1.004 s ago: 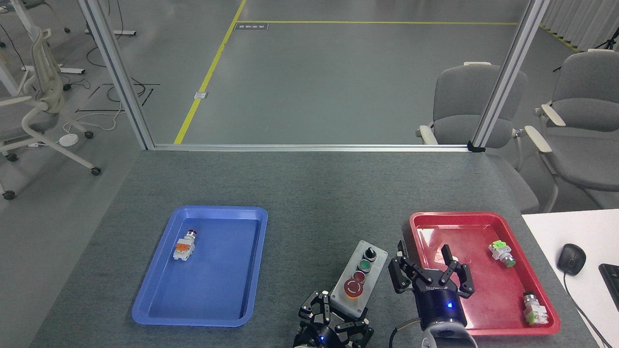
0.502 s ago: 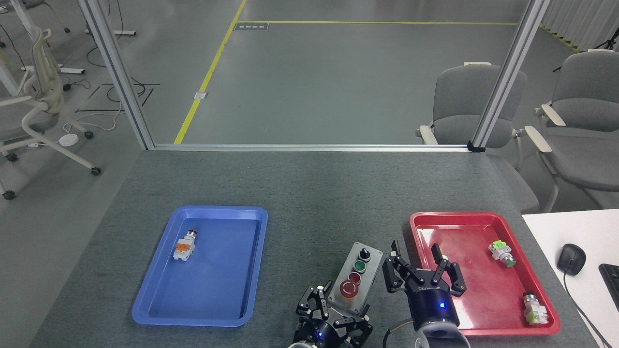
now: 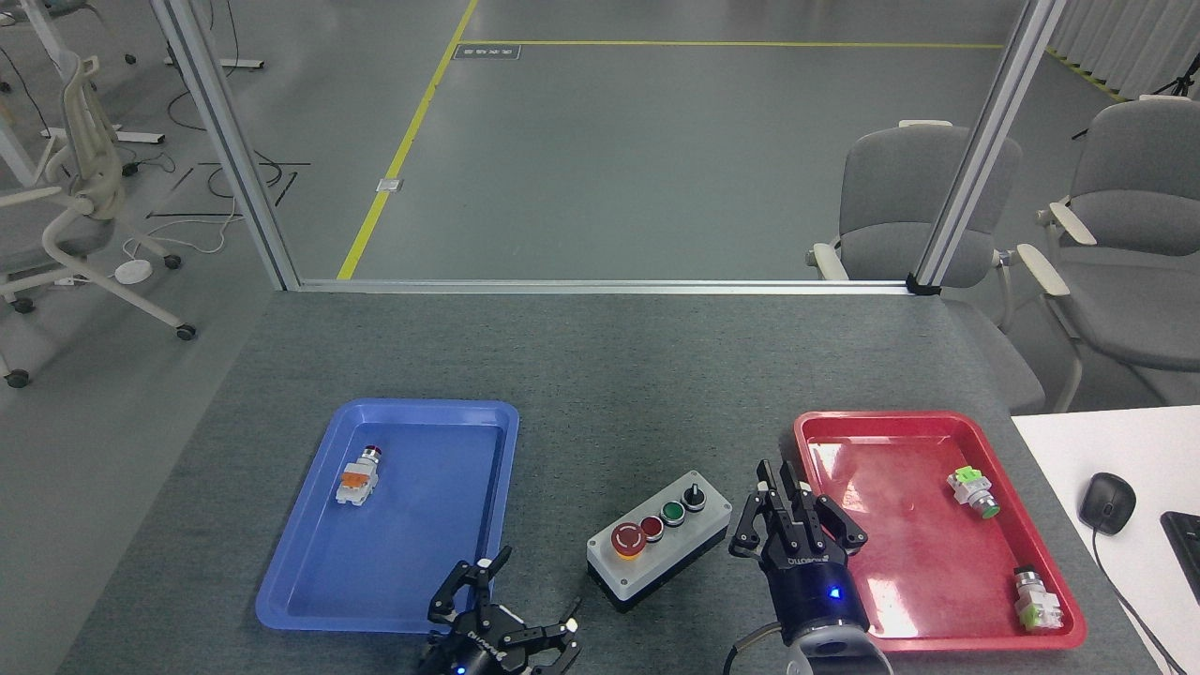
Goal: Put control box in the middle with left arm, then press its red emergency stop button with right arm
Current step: 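Withdraw the left gripper and move the right gripper over the control box, then press down on the red button with the right gripper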
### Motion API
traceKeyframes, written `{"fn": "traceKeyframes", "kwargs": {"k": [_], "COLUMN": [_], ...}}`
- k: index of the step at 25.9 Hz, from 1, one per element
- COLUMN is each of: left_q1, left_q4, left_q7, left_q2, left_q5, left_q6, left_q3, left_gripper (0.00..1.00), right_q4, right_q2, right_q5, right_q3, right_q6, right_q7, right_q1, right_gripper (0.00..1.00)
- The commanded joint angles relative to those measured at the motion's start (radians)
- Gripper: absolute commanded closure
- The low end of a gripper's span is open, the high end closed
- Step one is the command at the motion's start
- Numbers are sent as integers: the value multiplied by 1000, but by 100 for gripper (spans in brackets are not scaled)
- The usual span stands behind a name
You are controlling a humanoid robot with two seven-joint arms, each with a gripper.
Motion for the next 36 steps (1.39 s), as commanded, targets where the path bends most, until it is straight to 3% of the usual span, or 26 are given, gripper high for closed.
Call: {"fn": "traceKeyframes", "kwargs": {"k": [1, 6, 12, 18, 24, 27, 36], "left_q1": [115, 151, 82, -43, -67, -50, -44], "left_q4": [-120, -172, -98, 24, 28, 14, 6], "left_q7": [2, 2, -7, -10, -7, 2, 1], "left_q2": [53, 33, 20, -20, -89, -89, -83], "left_q5": [1, 68, 237, 249, 249, 243, 228], "left_q6": [-102, -302, -303, -139, -124, -130, -132], "left_q3": [204, 600, 824, 830, 832, 832, 829], "left_gripper": [1, 1, 1, 1, 1, 1, 1], "right_q4": [0, 0, 20, 61, 172, 190, 296], "right_q2": [0, 0, 10, 26, 41, 44, 59], "right_q5": [1, 5, 8, 11, 38, 74, 94], "right_q3": [18, 45, 114, 170, 201, 207, 216], "right_q6": [-15, -68, -70, -105, -93, -85, -57], "right_q7": [-2, -2, -2, -2, -4, -7, -8], "right_q1": [8, 11, 2, -1, -44, -44, -67], "right_gripper": [87, 98, 100, 100, 100, 100, 100]}}
